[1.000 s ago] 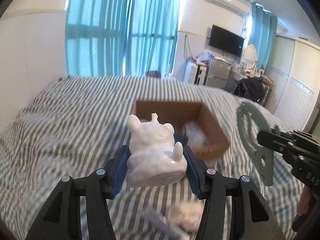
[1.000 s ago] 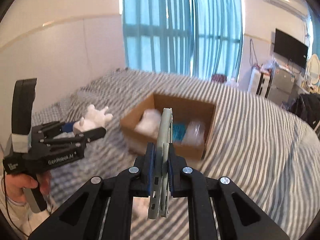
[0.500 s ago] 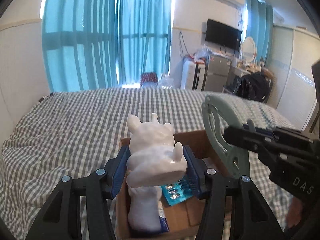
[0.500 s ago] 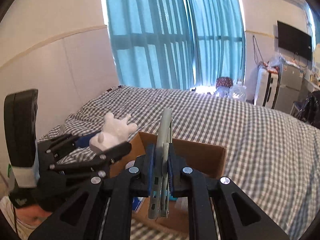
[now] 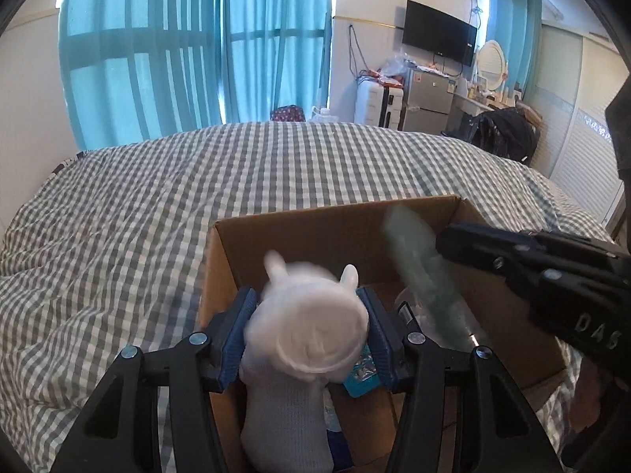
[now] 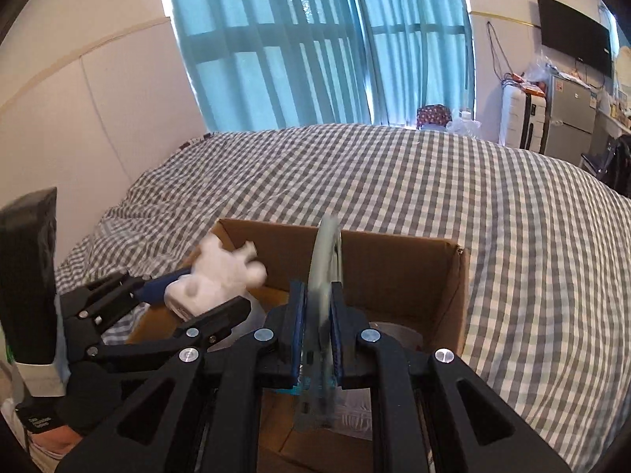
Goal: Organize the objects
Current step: 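Lower figurine and clip into the box and open both tools, then grasp the cream lace cloth with the right tool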
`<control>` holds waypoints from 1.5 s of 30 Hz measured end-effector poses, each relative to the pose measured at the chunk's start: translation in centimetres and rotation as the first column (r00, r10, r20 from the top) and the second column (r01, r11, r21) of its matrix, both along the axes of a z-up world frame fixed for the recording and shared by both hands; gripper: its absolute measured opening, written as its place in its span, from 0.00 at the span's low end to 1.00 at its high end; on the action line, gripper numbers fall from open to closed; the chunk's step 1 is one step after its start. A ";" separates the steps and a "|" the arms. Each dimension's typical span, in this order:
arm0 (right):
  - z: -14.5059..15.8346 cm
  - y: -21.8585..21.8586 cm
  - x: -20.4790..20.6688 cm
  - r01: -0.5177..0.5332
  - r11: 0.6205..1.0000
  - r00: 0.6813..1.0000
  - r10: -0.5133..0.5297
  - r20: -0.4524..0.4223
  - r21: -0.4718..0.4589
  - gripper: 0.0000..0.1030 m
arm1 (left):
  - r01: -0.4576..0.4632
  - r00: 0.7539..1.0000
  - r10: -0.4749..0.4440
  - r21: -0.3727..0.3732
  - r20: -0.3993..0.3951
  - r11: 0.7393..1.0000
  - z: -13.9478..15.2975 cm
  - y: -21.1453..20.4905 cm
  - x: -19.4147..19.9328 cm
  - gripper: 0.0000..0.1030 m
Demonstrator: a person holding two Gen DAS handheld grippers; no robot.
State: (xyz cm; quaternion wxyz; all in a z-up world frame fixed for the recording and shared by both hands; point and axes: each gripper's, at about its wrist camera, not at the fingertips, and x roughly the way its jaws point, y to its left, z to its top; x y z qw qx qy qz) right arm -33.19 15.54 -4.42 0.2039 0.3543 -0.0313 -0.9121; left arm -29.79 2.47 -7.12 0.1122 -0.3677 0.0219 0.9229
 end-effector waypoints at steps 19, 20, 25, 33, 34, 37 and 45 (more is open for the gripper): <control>15.2 2.8 14.1 0.103 0.993 0.964 -0.086 -0.252 0.056 0.78 | -0.124 0.968 0.112 -0.040 -0.224 0.991 12.7 -1.4 12.5 1.00; 15.7 2.8 15.4 0.103 0.993 0.961 -0.083 -0.266 0.063 0.80 | -0.132 0.967 0.121 -0.037 -0.225 0.991 12.9 -1.8 13.3 1.00; 15.9 2.9 19.7 0.096 0.992 0.953 -0.068 -0.296 0.080 0.89 | -0.171 0.957 0.161 -0.021 -0.240 0.985 13.2 -3.2 16.7 1.00; 11.2 1.7 23.2 0.079 0.985 0.958 -0.032 -0.283 0.155 0.92 | -0.227 0.946 0.214 -0.025 -0.244 0.974 11.1 -4.2 19.9 1.00; 10.4 1.5 23.2 0.071 0.985 0.961 -0.025 -0.274 0.159 0.92 | -0.235 0.946 0.222 -0.027 -0.238 0.972 10.6 -4.3 19.9 1.00; 7.9 0.7 23.1 0.046 0.983 0.969 -0.001 -0.245 0.179 0.92 | -0.256 0.946 0.241 -0.041 -0.217 0.966 8.2 -4.4 20.2 1.00; -0.7 -0.7 21.0 0.001 0.975 0.995 0.022 -0.098 0.224 0.92 | -0.332 0.940 0.326 -0.058 -0.095 0.941 -1.2 -5.8 20.1 1.00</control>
